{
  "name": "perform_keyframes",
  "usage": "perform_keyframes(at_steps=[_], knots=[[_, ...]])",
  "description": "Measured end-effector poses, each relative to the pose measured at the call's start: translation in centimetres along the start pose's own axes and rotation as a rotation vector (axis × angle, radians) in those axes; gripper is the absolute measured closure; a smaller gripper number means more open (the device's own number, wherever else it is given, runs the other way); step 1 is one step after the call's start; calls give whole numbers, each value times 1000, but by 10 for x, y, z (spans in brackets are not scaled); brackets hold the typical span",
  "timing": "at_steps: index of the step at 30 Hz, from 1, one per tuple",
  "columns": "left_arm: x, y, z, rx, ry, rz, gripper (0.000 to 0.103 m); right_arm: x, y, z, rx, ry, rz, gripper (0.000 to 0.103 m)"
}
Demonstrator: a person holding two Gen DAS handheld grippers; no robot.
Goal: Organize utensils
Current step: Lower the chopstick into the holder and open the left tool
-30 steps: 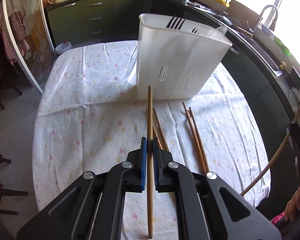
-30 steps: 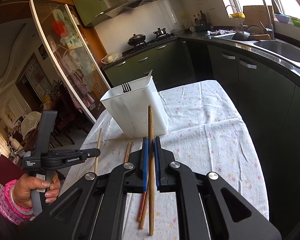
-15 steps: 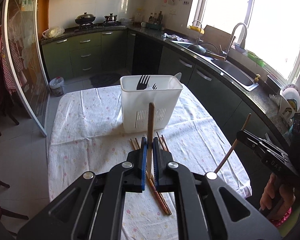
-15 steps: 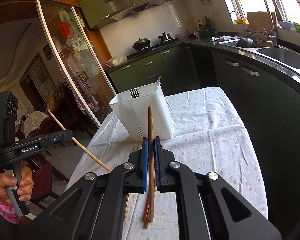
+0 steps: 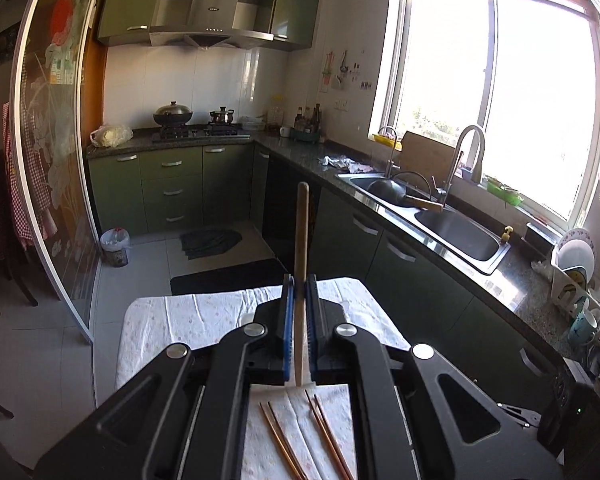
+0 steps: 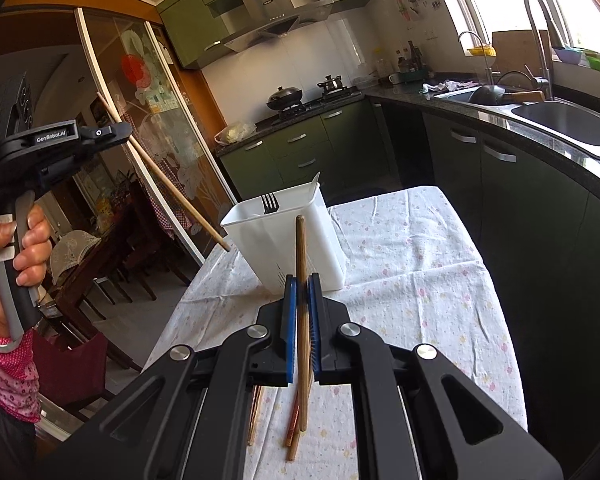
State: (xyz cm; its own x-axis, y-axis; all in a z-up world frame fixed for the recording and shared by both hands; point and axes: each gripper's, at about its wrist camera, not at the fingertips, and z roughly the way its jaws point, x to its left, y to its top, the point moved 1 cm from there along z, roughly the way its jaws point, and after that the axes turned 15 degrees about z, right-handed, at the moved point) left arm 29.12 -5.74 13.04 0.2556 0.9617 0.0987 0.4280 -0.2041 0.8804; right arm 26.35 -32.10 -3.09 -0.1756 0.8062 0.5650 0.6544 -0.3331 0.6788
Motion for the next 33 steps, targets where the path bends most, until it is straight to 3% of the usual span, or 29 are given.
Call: perform_keyframes(at_steps=[4,9,15,18,23,33], knots=[[4,19,10,-32,43,11,97,20,21,-9,-59,15,-46,96],[14,28,28,-39,80,20,97,64,60,-29,-217,46,-127,96],[28,19,61,19,77,20,97,105,104,-28,-440,57,-177,96],[33,8,80,53,76,26,97,116,118,-8,-502,46,-185,96],[32,-14,112,123,52,43,97,114,129,41,-503,30,-169,96],[29,-55,147,198,42,50,97,100,138,121,-402,-20,-137,96]])
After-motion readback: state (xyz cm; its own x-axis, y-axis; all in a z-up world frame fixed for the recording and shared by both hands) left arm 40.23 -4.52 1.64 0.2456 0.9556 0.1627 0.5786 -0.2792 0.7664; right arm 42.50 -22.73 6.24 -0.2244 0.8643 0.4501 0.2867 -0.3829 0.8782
